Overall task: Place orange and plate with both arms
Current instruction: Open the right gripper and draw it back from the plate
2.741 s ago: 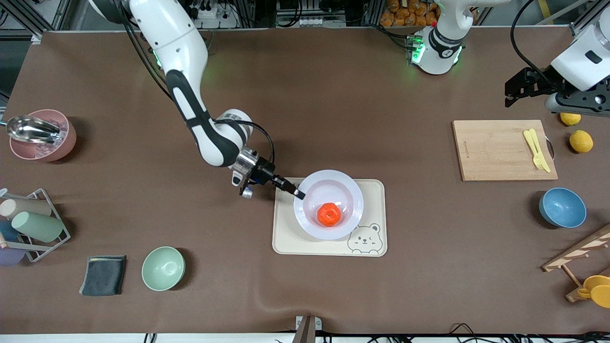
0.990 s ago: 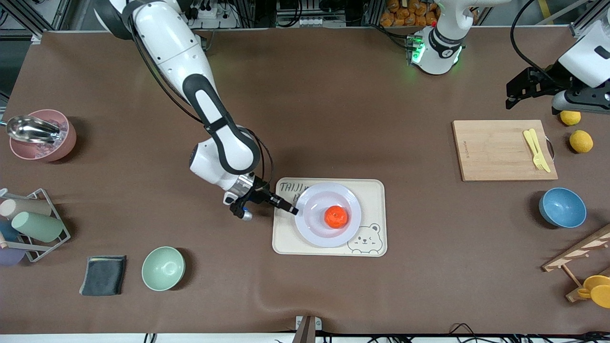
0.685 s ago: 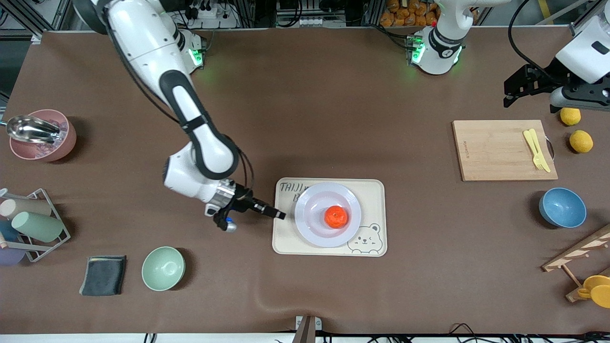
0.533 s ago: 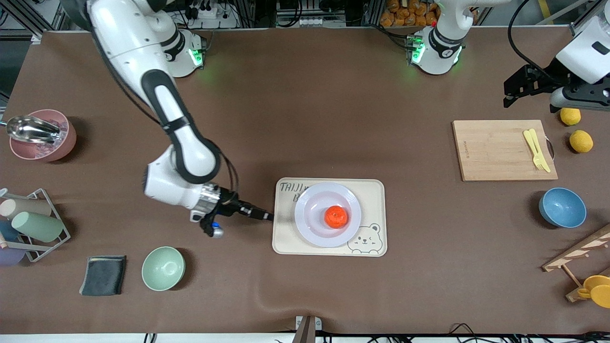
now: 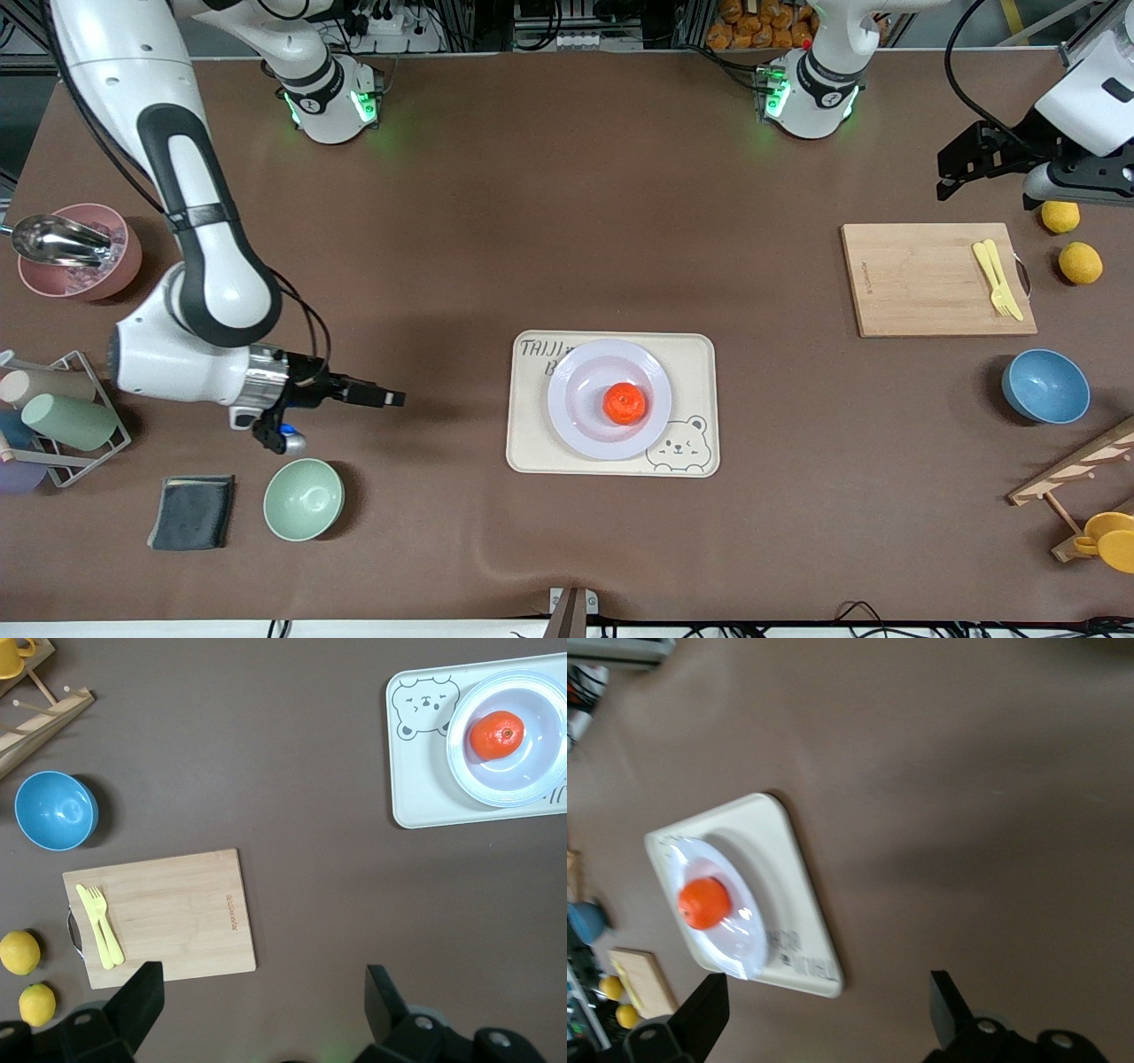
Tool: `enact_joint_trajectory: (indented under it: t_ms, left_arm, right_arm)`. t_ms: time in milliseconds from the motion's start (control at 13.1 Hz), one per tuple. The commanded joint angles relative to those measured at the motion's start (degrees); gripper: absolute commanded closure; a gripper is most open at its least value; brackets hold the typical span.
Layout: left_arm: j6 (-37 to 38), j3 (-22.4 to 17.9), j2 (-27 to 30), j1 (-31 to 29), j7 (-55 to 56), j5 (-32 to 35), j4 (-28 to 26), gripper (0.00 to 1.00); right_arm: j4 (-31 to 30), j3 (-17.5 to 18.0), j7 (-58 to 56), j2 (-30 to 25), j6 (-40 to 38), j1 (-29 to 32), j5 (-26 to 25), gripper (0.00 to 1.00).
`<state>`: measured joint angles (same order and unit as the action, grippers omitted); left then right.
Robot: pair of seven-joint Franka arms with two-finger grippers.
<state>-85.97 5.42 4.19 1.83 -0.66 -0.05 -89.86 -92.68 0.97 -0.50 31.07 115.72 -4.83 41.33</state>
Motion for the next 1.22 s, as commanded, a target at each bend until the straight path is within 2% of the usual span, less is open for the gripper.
enact_joint_trajectory:
  t_ms: [0, 228, 457, 685, 838, 990, 1142]
  left_arm:
    - [0.3, 0.3, 0.6, -0.3, 0.9, -1.1, 0.1, 0.00]
    - [0.3, 0.3, 0.6, -0.3, 1.4, -1.1, 0.1, 0.00]
    - [0.3, 0.3, 0.6, -0.2, 2.5, -1.1, 0.0, 0.00]
    - [0.3, 0.3, 0.6, 0.1, 3.6, -1.0, 0.0, 0.00]
    - [0.3, 0.3, 0.6, 0.1, 3.6, -1.0, 0.0, 0.00]
    - [0.3, 0.3, 0.6, 0.1, 3.6, -1.0, 0.0, 0.00]
    - [0.2, 0.3, 0.5, 0.0, 3.6, -0.9, 0.1, 0.00]
  right_arm:
    - [0.1, 1.1, -1.2, -4.4, -7.2, 5.4, -9.6, 0.00]
    - [7.5, 1.1, -2.0, -5.0, -19.3, 9.6, -14.8, 0.00]
    - [16.6, 1.0, -1.3, -5.0, -30.1, 9.8, -23.7, 0.00]
    - [23.9, 1.0, 2.8, -5.4, -39.0, 9.9, -29.1, 0.00]
    - [22.4, 1.2, 3.1, -10.8, -40.4, 9.7, -33.0, 0.00]
    - [14.5, 1.1, 3.1, -17.1, -38.5, 9.8, -33.9, 0.00]
    - [2.7, 1.1, 2.8, -25.0, -31.6, 10.5, -34.0, 0.00]
